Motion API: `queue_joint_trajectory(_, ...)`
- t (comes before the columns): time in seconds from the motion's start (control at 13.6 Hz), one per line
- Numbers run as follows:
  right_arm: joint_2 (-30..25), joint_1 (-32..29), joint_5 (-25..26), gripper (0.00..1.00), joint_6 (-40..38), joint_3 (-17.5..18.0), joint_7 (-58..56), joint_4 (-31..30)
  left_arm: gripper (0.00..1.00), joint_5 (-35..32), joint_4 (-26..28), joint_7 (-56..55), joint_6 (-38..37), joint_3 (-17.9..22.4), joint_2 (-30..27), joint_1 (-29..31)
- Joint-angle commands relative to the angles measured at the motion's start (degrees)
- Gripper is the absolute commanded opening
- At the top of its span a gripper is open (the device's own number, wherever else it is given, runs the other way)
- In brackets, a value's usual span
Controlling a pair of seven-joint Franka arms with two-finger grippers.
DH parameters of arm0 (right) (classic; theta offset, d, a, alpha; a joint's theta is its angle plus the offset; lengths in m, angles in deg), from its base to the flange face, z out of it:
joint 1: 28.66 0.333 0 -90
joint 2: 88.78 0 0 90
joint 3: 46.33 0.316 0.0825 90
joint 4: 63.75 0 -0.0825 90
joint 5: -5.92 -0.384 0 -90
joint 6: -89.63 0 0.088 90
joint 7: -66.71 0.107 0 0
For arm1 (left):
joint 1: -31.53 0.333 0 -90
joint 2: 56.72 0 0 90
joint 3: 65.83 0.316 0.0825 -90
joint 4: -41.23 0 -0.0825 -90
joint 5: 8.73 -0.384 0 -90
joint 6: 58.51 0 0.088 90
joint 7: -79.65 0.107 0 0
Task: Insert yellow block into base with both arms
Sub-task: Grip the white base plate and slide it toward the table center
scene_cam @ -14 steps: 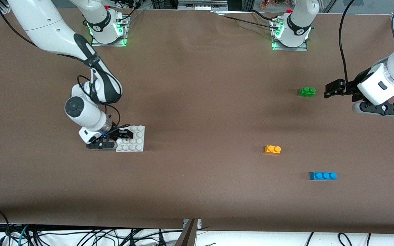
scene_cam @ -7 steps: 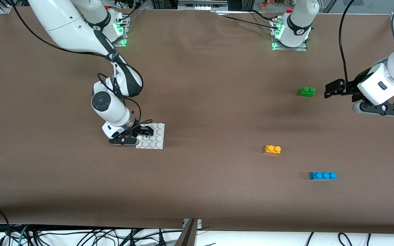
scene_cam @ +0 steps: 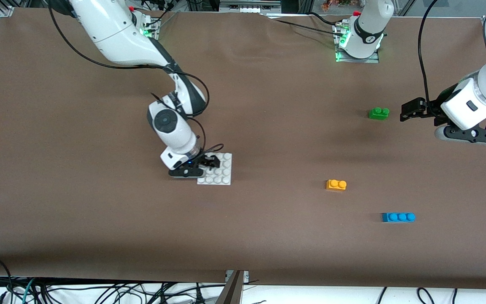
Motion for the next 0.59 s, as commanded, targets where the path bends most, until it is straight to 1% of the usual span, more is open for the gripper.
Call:
queue_joint_trajectory(0.0, 6.8, 4.4, 0.7, 0.62, 0.8, -0.8, 6.2, 6.6, 1.0, -1.0, -1.0, 0.3, -1.0, 0.0, -0.1, -0.1)
queue_joint_trajectory(0.22, 9.8, 7.8, 1.7, 0.62, 0.7, -0.8, 12.2, 10.7, 1.0, -1.0, -1.0, 0.3, -1.0, 0.0, -0.1, -0.1)
queue_joint_trajectory(0.51, 10.1, 10.4, 1.9, 0.62, 0.1, -0.7, 15.0, 12.9, 1.0, -1.0, -1.0, 0.3, -1.0, 0.0, -0.1, -0.1)
